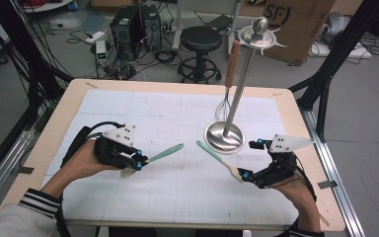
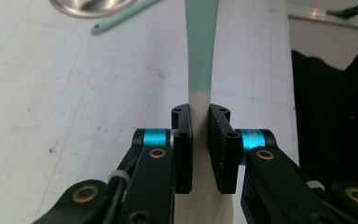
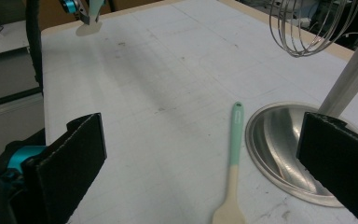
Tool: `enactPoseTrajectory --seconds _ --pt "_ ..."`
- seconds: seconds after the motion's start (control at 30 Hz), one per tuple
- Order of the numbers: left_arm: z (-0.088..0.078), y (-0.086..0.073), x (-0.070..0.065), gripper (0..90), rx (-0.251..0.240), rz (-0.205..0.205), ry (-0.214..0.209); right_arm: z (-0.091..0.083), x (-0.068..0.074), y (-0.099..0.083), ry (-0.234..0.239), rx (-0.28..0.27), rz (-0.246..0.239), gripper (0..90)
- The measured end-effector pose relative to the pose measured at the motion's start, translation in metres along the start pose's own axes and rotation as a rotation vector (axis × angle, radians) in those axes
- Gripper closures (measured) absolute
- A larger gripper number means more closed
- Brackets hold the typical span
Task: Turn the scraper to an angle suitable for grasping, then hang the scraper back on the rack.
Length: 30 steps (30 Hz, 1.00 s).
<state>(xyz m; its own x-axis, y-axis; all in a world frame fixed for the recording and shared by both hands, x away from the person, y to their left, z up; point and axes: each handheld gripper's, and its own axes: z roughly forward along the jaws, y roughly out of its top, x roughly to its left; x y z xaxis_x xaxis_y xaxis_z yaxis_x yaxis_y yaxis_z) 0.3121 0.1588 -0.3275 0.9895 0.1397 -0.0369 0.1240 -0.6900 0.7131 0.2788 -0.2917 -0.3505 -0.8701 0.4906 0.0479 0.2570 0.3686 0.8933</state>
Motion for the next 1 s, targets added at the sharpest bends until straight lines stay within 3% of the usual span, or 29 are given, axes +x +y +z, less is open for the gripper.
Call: enactPoseTrajectory --seconds 0.3,0.47,1.0 --pt "-0.014 0.010 -0.003 80.7 -0.070 0.010 0.042 -0.001 0.001 0.000 0.007 0.004 0.003 0.0" --pt "-0.021 0.017 -0.004 80.7 -0.113 0.005 0.046 -0.003 0.002 -0.001 0.002 0.003 0.004 0.0" --pt "-0.024 0.024 -0.004 80.6 -0.187 -0.038 0.065 -0.004 0.006 0.005 0.008 -0.001 0.009 0.0"
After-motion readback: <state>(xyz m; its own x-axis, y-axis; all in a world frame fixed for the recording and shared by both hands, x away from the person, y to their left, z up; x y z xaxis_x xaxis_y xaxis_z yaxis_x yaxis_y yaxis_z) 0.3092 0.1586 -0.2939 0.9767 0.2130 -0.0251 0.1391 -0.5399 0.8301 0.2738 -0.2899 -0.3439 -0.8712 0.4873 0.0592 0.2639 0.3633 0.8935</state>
